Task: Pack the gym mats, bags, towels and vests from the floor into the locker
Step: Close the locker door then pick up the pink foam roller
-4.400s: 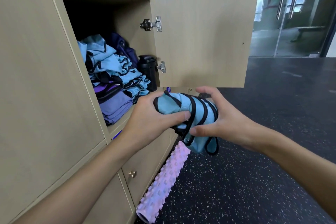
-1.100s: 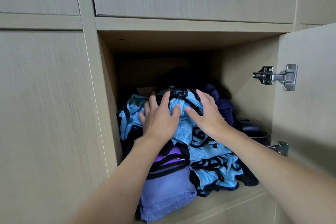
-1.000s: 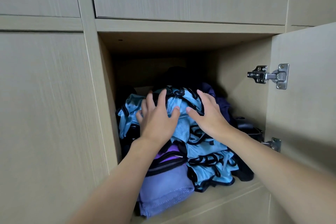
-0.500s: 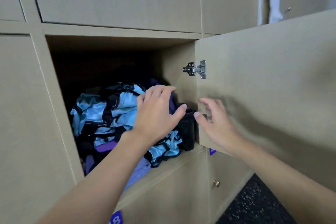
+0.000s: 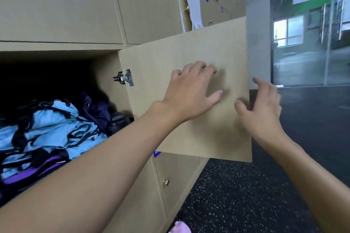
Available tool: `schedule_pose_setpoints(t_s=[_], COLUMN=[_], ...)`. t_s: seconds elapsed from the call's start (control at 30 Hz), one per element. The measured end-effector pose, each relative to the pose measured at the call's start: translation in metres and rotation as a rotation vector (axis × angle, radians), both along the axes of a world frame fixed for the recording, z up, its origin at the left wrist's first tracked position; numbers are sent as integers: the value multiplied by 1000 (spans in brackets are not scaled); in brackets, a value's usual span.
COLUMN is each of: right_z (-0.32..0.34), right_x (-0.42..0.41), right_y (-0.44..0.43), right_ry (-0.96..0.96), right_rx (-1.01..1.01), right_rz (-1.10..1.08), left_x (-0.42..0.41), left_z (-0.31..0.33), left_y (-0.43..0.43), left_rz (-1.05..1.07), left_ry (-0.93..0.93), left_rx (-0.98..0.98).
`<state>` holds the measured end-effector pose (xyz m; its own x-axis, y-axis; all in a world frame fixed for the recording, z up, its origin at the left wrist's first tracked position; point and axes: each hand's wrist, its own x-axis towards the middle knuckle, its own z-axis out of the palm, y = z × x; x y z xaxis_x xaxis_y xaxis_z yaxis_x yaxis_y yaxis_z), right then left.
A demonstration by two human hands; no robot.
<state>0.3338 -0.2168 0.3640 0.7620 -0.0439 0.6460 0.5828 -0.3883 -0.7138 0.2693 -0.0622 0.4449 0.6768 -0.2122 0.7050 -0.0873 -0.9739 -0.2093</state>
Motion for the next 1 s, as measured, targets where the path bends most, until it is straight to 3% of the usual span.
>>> schedule_pose_setpoints(t_s=[0.13,0.23,0.4,0.67,1.0], right_z=[-11,-25,-28,-33,-35], right_x=[25,37,21,-59,-143], right_y=[-17,-15,-11,-3,46], right_ry=[289,340,167,-64,-107], right_rx=[176,141,187,178,67], right_rz=[388,525,462,562,695], left_x=[30,42,33,-46,-162], left_z=[9,12,9,-1,5], left_y=[-35,-46,-37,-21,26], left_rz=[-34,-31,2,20,114], left_ry=[45,65,29,-142,-216], left_rx=[57,131,243,255,250])
